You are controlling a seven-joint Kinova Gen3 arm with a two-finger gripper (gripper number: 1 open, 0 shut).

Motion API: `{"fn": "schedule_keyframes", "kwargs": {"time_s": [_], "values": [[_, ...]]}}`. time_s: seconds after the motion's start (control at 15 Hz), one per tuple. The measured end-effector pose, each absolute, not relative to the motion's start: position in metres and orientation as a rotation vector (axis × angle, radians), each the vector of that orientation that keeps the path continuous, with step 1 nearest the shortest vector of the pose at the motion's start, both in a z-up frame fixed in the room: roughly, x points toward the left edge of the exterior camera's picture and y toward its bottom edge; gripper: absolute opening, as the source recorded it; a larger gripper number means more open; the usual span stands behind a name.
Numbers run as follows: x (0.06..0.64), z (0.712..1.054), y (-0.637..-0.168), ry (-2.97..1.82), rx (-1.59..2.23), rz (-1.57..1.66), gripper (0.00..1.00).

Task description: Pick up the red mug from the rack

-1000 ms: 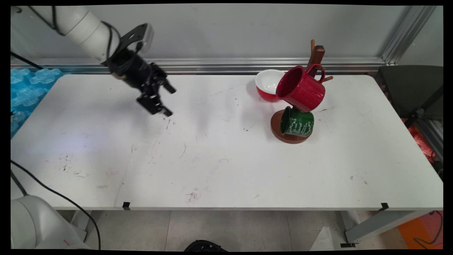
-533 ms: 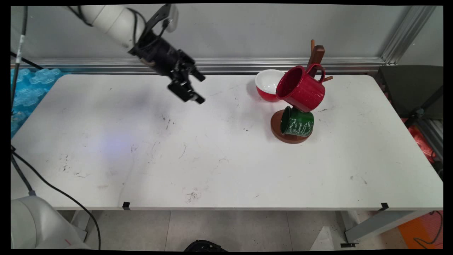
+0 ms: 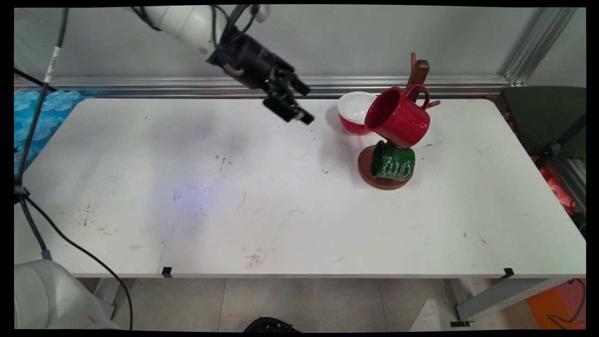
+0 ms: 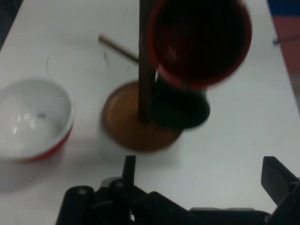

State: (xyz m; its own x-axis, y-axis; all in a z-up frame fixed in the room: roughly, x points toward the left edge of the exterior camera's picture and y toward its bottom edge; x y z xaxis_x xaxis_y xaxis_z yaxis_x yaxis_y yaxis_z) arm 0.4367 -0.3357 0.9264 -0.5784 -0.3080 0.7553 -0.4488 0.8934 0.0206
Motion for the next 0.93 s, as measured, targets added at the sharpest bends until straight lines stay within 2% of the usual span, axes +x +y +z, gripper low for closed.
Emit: {"fn": "schedule_keyframes", "kwargs": {"time_s": [0.93], "values": [[0.348, 0.928, -0.351, -2.007, 0.543, 0.145, 1.0]]}}
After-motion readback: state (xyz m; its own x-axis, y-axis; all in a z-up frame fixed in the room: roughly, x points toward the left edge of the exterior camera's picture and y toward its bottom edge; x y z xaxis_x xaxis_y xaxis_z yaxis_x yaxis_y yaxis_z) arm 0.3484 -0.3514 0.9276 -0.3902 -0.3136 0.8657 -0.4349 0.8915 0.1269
